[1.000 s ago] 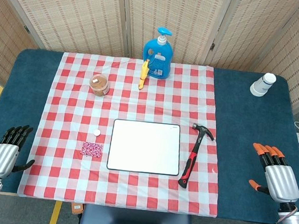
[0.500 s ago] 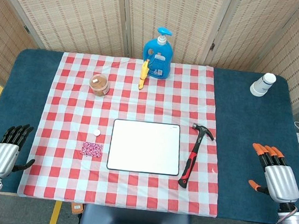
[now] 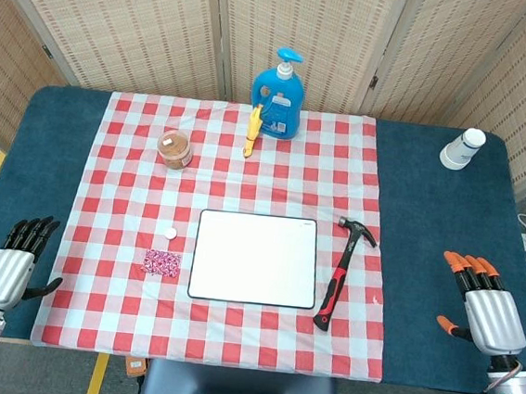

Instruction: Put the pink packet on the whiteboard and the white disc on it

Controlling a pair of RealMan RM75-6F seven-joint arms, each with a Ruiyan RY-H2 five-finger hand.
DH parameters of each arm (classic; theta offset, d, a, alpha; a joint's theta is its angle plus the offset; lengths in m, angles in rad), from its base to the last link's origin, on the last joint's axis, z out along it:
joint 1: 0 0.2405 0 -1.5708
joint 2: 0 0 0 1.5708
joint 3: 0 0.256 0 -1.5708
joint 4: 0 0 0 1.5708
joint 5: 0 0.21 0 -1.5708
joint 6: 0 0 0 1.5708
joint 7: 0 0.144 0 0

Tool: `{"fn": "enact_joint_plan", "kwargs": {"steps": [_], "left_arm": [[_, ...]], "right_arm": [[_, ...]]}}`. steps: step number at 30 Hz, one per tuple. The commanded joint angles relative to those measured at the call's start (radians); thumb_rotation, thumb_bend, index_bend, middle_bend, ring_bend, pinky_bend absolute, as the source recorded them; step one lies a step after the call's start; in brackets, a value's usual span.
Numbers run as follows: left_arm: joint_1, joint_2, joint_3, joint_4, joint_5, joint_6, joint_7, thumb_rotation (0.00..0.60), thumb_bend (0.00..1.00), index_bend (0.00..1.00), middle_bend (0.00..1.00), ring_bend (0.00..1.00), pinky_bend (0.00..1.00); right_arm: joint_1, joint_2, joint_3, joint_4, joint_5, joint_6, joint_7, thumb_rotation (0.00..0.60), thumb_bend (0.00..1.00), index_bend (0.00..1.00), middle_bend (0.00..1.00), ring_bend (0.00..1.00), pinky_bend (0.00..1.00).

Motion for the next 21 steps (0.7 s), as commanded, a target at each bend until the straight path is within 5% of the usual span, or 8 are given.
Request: {"fn": "enact_joint_plan", "kwargs": {"steps": [1,6,8,13,16,21], "left_arm": [[-0.003,0.003,0.001,-0.005,0.005,0.000,0.005,0.600,0.21,0.00,0.00,0.00,0.03],[-0.025,0.016,0.002,-0.040,0.029,-0.013,0.044,0.600,0.21,0.00,0.00,0.00,0.07],[-0.042,0.029,0.006,-0.072,0.050,-0.027,0.085,0.600,0.21,0.00,0.00,0.03,0.18],[-0.099,0.062,0.012,-0.186,0.093,-0.093,0.261,0.600,0.21,0.00,0.09,0.30,0.50],[-0.136,0.080,0.013,-0.264,0.093,-0.154,0.377,0.600,0.21,0.01,0.23,0.47,0.62],[-0.197,0.092,-0.002,-0.371,0.064,-0.251,0.535,0.600,0.21,0.07,0.66,0.80,0.80]], "right_arm": [[-0.005,0.002,0.000,-0.001,-0.002,0.009,0.003,0.600,0.02,0.06,0.12,0.05,0.13],[-0.009,0.005,-0.001,-0.004,-0.007,0.019,0.004,0.600,0.02,0.06,0.12,0.05,0.13],[-0.009,0.006,-0.002,-0.005,-0.011,0.021,0.004,0.600,0.02,0.06,0.12,0.05,0.13],[-0.012,0.009,-0.005,-0.007,-0.023,0.030,0.010,0.600,0.02,0.06,0.12,0.05,0.13],[-0.015,0.012,-0.005,-0.005,-0.025,0.038,0.020,0.600,0.02,0.06,0.12,0.05,0.13],[-0.017,0.016,-0.004,-0.002,-0.027,0.042,0.032,0.600,0.02,0.06,0.12,0.05,0.13]]}}
